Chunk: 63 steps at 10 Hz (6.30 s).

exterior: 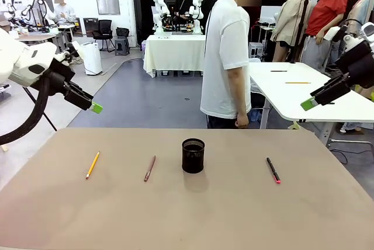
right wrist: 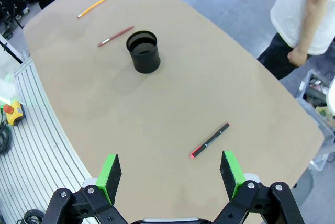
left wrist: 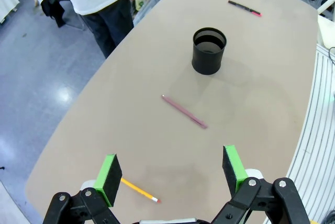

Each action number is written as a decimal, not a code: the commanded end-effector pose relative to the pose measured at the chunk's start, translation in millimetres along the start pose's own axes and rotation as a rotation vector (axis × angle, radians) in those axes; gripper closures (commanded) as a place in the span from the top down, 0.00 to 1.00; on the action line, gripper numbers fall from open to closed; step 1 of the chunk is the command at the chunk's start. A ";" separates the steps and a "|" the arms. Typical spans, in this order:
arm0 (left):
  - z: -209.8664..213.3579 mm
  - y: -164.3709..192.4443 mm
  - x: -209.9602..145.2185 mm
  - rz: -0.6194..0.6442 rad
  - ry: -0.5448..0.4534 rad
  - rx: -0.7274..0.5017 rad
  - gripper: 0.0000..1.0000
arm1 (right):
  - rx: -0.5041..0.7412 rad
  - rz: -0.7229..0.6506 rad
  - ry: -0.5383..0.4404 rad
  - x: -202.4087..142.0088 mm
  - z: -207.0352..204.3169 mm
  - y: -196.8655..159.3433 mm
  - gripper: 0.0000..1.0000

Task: Place the pens into the pen holder.
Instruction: Pick up a writing instrument from the table and place it into the Pen holder.

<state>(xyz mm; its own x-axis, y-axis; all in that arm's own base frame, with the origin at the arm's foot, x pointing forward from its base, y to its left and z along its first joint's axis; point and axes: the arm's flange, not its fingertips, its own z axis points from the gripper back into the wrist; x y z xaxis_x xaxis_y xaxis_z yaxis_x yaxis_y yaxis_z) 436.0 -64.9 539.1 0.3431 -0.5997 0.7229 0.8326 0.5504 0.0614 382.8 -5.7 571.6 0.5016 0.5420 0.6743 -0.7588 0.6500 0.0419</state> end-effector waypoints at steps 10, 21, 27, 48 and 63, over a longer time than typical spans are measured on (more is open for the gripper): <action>-28.9 3.8 19.8 0.384 0.422 0.197 1.00 | 0.016 0.002 -0.021 0.7 0.0 -0.6 1.00; -72.9 44.2 0.6 0.574 0.547 0.366 1.00 | 0.016 0.002 -0.021 0.7 0.0 -0.6 1.00; -165.8 96.5 -33.6 0.781 0.718 0.318 1.00 | 0.016 0.002 -0.021 0.7 0.0 -0.6 1.00; -236.2 130.4 -101.3 0.925 0.767 0.355 0.00 | 0.016 0.002 -0.021 0.7 0.0 -0.6 1.00; -87.9 10.7 20.2 0.142 -0.462 -0.335 0.00 | 0.016 0.002 -0.021 0.7 0.0 -0.6 1.00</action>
<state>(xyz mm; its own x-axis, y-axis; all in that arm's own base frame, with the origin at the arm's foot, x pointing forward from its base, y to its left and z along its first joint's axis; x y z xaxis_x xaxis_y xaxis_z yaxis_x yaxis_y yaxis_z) 502.0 -125.9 507.5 0.3795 -0.1728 0.9089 0.8590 0.4307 -0.2767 382.6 -6.0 571.5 0.5035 0.5429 0.6722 -0.7576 0.6514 0.0413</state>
